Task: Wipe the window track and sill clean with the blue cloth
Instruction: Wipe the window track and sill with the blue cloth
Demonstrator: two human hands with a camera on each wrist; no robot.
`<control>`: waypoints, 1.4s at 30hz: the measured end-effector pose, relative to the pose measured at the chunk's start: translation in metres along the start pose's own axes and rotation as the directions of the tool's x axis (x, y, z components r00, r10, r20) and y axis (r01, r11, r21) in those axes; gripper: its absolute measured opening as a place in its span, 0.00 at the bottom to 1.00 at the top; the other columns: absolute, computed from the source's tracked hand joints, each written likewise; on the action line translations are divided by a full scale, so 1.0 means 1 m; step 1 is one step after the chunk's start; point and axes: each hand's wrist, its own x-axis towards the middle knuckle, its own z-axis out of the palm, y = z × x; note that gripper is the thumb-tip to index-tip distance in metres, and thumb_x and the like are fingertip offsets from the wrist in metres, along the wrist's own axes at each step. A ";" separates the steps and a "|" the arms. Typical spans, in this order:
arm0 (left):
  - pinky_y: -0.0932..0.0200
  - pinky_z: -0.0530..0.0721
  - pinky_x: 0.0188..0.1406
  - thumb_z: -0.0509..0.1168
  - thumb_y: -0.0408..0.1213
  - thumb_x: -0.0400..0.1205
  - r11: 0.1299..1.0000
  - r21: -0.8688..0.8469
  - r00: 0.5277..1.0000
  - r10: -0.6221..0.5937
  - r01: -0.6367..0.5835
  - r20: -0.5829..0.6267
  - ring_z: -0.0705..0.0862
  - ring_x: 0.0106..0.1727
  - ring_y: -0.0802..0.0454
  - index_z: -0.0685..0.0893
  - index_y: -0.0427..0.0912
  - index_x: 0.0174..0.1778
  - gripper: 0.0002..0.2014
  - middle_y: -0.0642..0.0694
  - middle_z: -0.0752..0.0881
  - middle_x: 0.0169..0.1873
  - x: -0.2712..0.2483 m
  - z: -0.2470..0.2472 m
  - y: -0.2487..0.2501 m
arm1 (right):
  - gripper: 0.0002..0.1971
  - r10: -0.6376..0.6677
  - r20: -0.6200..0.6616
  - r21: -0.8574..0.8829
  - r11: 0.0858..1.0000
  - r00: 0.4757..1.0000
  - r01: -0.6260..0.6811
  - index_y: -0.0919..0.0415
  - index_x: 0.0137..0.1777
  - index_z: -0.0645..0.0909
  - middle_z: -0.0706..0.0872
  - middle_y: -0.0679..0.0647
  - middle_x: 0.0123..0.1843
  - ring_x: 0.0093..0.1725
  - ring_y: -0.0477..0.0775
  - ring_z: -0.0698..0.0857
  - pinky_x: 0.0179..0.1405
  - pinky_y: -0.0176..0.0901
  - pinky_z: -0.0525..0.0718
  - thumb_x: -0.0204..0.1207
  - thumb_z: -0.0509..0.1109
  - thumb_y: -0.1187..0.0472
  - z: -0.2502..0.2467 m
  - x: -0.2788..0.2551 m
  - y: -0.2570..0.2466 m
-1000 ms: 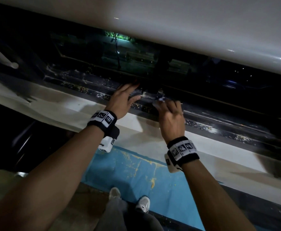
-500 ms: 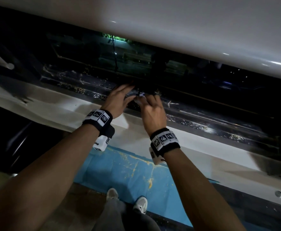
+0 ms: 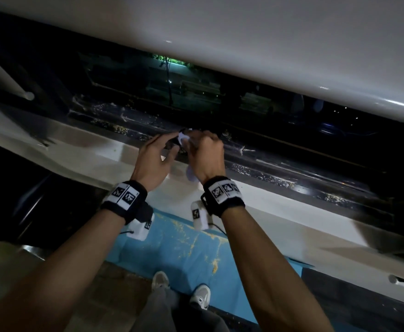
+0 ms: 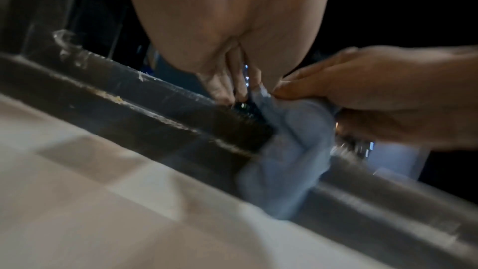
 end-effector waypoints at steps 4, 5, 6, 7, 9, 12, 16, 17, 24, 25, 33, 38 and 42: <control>0.77 0.76 0.64 0.58 0.50 0.94 0.937 -0.314 0.987 -0.132 0.153 0.088 0.80 0.67 0.74 0.73 0.57 0.82 0.20 0.61 0.81 0.72 -0.012 0.002 0.031 | 0.05 0.069 0.083 0.330 0.939 0.994 -0.093 0.57 0.61 0.80 0.92 0.50 0.45 0.42 0.50 0.88 0.41 0.38 0.78 0.90 0.69 0.57 -0.019 -0.020 -0.016; 0.78 0.75 0.66 0.58 0.48 0.94 0.921 -0.357 0.987 -0.130 0.154 0.090 0.78 0.68 0.77 0.71 0.55 0.84 0.20 0.60 0.79 0.73 -0.012 0.004 0.035 | 0.05 0.091 0.113 0.401 0.907 0.989 -0.129 0.55 0.62 0.77 0.92 0.49 0.46 0.42 0.49 0.89 0.42 0.39 0.80 0.91 0.67 0.56 -0.023 -0.025 -0.019; 0.76 0.75 0.68 0.59 0.44 0.94 0.919 -0.369 0.990 -0.125 0.141 0.067 0.78 0.69 0.75 0.70 0.52 0.84 0.21 0.58 0.78 0.74 -0.009 0.007 0.037 | 0.04 0.122 0.133 0.448 0.878 0.984 -0.169 0.54 0.62 0.76 0.92 0.49 0.46 0.42 0.49 0.90 0.44 0.42 0.83 0.92 0.65 0.56 -0.027 -0.027 -0.019; 0.73 0.75 0.71 0.61 0.41 0.93 0.925 -0.358 0.992 -0.121 0.124 0.031 0.78 0.70 0.71 0.71 0.48 0.83 0.21 0.56 0.78 0.74 -0.006 0.008 0.037 | 0.04 0.144 0.132 0.487 0.853 0.981 -0.191 0.54 0.63 0.77 0.92 0.50 0.47 0.42 0.50 0.91 0.46 0.43 0.86 0.93 0.64 0.56 -0.033 -0.027 -0.018; 0.68 0.77 0.69 0.65 0.41 0.91 0.939 -0.327 0.992 -0.123 0.103 -0.041 0.79 0.69 0.63 0.72 0.44 0.80 0.21 0.53 0.81 0.71 0.002 0.008 0.033 | 0.05 0.136 0.050 0.472 0.870 0.989 -0.143 0.56 0.63 0.81 0.94 0.48 0.50 0.42 0.47 0.92 0.49 0.42 0.89 0.92 0.64 0.61 -0.049 -0.020 -0.008; 0.63 0.79 0.56 0.70 0.45 0.88 0.967 -0.250 0.984 -0.098 0.058 -0.150 0.82 0.59 0.57 0.75 0.41 0.71 0.19 0.48 0.83 0.63 0.018 0.010 0.035 | 0.14 -0.003 -0.115 0.119 0.993 0.993 0.017 0.58 0.66 0.87 0.95 0.54 0.58 0.49 0.59 0.94 0.55 0.50 0.86 0.84 0.68 0.66 -0.064 0.002 0.026; 0.49 0.77 0.62 0.70 0.41 0.87 0.998 0.048 0.988 -0.035 0.043 -0.149 0.78 0.60 0.37 0.84 0.35 0.66 0.16 0.33 0.79 0.64 0.034 0.056 0.045 | 0.19 0.020 0.064 -0.162 0.987 0.998 -0.009 0.57 0.79 0.81 0.92 0.70 0.60 0.53 0.78 0.91 0.49 0.63 0.90 0.91 0.64 0.56 -0.049 0.016 0.064; 0.44 0.77 0.63 0.69 0.40 0.87 0.995 0.098 0.993 -0.015 0.026 -0.120 0.78 0.60 0.34 0.85 0.35 0.65 0.14 0.33 0.80 0.64 0.033 0.070 0.043 | 0.20 0.001 0.066 -0.167 0.986 0.998 0.010 0.58 0.80 0.81 0.92 0.72 0.60 0.52 0.79 0.91 0.47 0.64 0.91 0.92 0.63 0.55 -0.044 0.014 0.069; 0.46 0.77 0.62 0.70 0.36 0.84 0.981 0.190 0.991 0.052 -0.029 -0.121 0.77 0.61 0.35 0.91 0.35 0.58 0.11 0.36 0.85 0.58 0.050 0.076 0.027 | 0.19 0.020 0.014 -0.139 0.990 1.000 -0.018 0.53 0.80 0.82 0.93 0.70 0.56 0.49 0.77 0.92 0.45 0.65 0.92 0.91 0.68 0.54 -0.028 0.015 0.082; 0.48 0.76 0.63 0.70 0.36 0.85 0.984 0.176 0.988 0.026 0.001 -0.152 0.77 0.61 0.35 0.90 0.35 0.60 0.11 0.37 0.85 0.59 0.043 0.079 0.032 | 0.19 0.018 0.014 -0.137 0.990 1.000 -0.015 0.53 0.80 0.82 0.93 0.69 0.55 0.49 0.77 0.92 0.44 0.64 0.92 0.91 0.67 0.55 -0.027 0.014 0.082; 0.38 0.78 0.65 0.57 0.35 0.81 0.917 0.371 0.983 0.177 -0.146 -0.050 0.86 0.57 0.28 0.94 0.46 0.61 0.22 0.33 0.92 0.53 0.077 0.047 0.026 | 0.19 0.049 0.019 -0.161 0.986 0.999 -0.045 0.52 0.82 0.80 0.93 0.71 0.58 0.54 0.76 0.92 0.51 0.64 0.93 0.92 0.67 0.56 -0.024 0.013 0.087; 0.50 0.77 0.65 0.68 0.33 0.85 0.961 0.261 0.973 0.141 -0.090 -0.183 0.77 0.60 0.37 0.91 0.44 0.64 0.13 0.41 0.86 0.60 0.020 0.074 0.040 | 0.21 0.023 -0.022 -0.125 0.992 1.000 -0.025 0.56 0.81 0.80 0.88 0.74 0.63 0.55 0.79 0.90 0.48 0.64 0.92 0.88 0.67 0.66 -0.016 0.011 0.088; 0.46 0.86 0.53 0.75 0.27 0.78 0.923 0.343 0.960 0.238 -0.176 -0.149 0.85 0.50 0.32 0.95 0.42 0.55 0.11 0.36 0.90 0.48 0.053 0.052 0.034 | 0.19 -0.037 -0.037 -0.231 0.973 0.999 0.028 0.62 0.76 0.81 0.86 0.72 0.66 0.58 0.78 0.87 0.51 0.65 0.89 0.87 0.72 0.61 -0.008 0.015 0.091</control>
